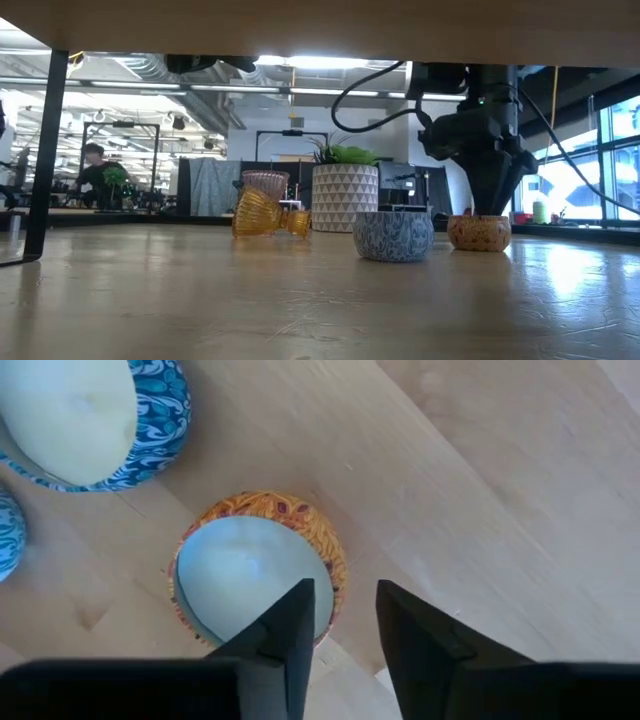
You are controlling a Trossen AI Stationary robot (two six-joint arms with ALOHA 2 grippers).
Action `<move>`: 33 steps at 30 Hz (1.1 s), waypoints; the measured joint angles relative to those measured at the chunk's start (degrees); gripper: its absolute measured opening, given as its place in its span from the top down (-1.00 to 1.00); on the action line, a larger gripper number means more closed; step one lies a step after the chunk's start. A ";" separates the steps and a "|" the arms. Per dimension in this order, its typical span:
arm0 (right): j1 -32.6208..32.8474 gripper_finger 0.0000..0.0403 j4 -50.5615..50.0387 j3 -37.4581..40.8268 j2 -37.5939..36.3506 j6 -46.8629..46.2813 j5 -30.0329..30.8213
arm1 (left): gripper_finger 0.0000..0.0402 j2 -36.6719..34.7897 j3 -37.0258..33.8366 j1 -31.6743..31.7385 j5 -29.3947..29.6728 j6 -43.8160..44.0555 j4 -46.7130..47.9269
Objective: Pick & Place candle stick holders
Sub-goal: Put the orange scented candle on the shelf
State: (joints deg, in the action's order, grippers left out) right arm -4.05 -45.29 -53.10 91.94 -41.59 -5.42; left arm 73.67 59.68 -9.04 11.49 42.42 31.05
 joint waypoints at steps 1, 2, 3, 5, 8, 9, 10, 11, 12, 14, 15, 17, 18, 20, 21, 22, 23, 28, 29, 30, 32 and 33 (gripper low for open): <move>0.02 0.45 0.06 0.00 0.00 0.14 0.12 | 0.70 0.00 0.00 0.00 0.00 0.26 0.00; 0.04 0.46 0.10 0.00 0.00 0.27 0.30 | 0.70 0.00 0.00 0.00 0.02 0.37 0.00; 0.04 0.46 0.13 0.00 0.00 0.29 0.38 | 0.70 0.00 0.00 0.00 0.04 0.39 -0.02; 0.04 0.46 0.36 0.00 0.00 0.35 0.97 | 0.70 0.00 0.01 0.00 0.08 0.52 -0.01; 0.04 0.46 0.72 0.00 0.00 0.47 1.35 | 0.70 0.00 0.01 0.00 0.11 0.54 -0.02; 0.04 0.46 0.69 0.00 0.00 0.47 1.35 | 0.70 0.00 0.00 0.00 0.11 0.54 -0.02; 0.04 0.46 0.69 0.00 0.00 0.47 1.36 | 0.70 0.00 0.00 0.00 0.11 0.54 -0.02; 0.04 0.46 0.69 0.00 0.00 0.47 1.34 | 0.70 0.00 0.00 0.00 0.11 0.54 -0.02; 0.04 0.46 0.69 0.00 0.00 0.47 1.36 | 0.70 0.00 0.00 0.00 0.11 0.54 -0.02; 0.04 0.46 0.68 0.00 0.00 0.47 1.35 | 0.70 0.00 0.01 0.00 0.11 0.55 -0.02; 0.04 0.46 0.67 0.00 0.00 0.47 1.34 | 0.70 0.00 0.00 0.00 0.11 0.57 -0.02; 0.04 0.46 0.58 0.00 0.10 0.46 1.16 | 0.70 0.00 0.00 0.00 0.09 0.57 -0.02; 0.04 0.46 0.66 0.00 0.44 0.47 0.92 | 0.70 0.00 0.00 0.00 0.09 0.57 -0.02; 0.04 0.46 0.04 0.02 1.26 0.47 0.36 | 0.70 0.00 0.00 0.00 -0.07 0.52 -0.02; 0.04 0.46 -0.10 0.02 1.68 0.47 -0.24 | 0.70 0.00 0.01 0.00 -0.07 0.52 -0.02; 0.03 0.46 0.01 -0.03 1.97 0.47 -0.70 | 0.70 0.00 0.00 0.00 -0.07 0.52 -0.02; 0.02 0.46 0.00 -0.04 2.02 0.47 -0.82 | 0.70 0.00 0.02 0.00 -0.09 0.50 0.00; 0.03 0.52 -0.24 -0.04 2.05 -0.37 -0.85 | 0.70 0.00 0.00 0.00 -0.11 0.48 -0.02; 0.02 0.56 -0.46 -0.07 2.05 -0.39 -1.08 | 0.70 0.00 0.00 0.00 -0.11 0.46 -0.02; 0.02 0.62 -0.79 -0.07 2.08 -0.41 -1.28 | 0.70 0.00 0.00 0.00 -0.08 0.46 -0.02; 0.04 0.77 -1.13 0.03 2.23 -0.39 -1.28 | 0.70 0.00 0.01 0.00 -0.07 0.41 -0.02; 0.04 0.86 -1.03 0.10 2.36 -0.38 -1.42 | 0.70 0.00 0.00 0.00 -0.07 0.37 -0.02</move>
State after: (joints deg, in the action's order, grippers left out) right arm -4.01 -46.32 -53.00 94.30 -41.98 -6.84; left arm 73.67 59.68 -9.04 11.42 42.79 31.03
